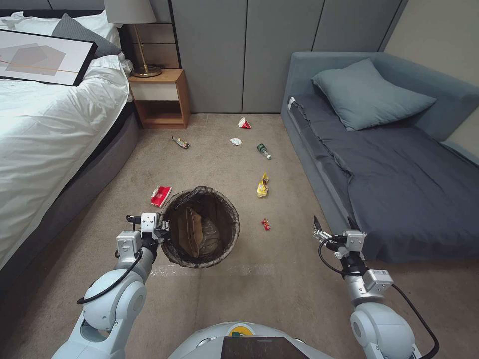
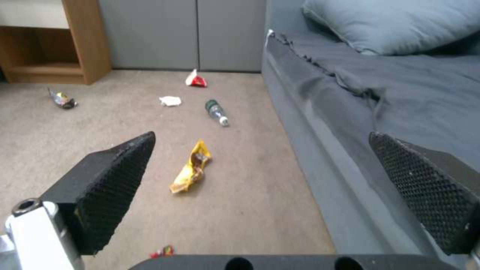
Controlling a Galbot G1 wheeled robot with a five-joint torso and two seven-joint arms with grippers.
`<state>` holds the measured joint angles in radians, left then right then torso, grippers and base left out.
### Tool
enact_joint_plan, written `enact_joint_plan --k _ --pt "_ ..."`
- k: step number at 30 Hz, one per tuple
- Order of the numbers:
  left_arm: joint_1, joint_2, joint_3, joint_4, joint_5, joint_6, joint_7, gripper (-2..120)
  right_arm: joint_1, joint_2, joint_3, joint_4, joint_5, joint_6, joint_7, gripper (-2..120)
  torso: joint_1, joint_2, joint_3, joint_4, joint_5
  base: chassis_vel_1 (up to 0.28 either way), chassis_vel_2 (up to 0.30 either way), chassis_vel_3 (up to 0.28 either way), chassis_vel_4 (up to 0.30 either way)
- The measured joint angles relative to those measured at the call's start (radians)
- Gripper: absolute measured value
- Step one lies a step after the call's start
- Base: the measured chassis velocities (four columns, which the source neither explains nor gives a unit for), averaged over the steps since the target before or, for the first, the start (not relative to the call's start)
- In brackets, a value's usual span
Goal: Pick up the trash bin, then pick up the garbage from the floor and place it into the trash bin.
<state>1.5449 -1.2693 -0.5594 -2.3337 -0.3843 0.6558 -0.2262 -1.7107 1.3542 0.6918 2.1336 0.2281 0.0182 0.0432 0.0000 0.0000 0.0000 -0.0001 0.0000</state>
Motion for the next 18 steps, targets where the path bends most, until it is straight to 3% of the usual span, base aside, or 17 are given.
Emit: enact_joint_plan --k 18 --pt "-0.004 0.007 -0.003 0.005 -0.005 -0.002 0.004 5 0.011 -0.003 -0.014 -0.010 -0.004 0.000 -0.001 100 0.000 0.000 0.000 0.0003 0.0000 -0.130 0.127 0.124 -0.125"
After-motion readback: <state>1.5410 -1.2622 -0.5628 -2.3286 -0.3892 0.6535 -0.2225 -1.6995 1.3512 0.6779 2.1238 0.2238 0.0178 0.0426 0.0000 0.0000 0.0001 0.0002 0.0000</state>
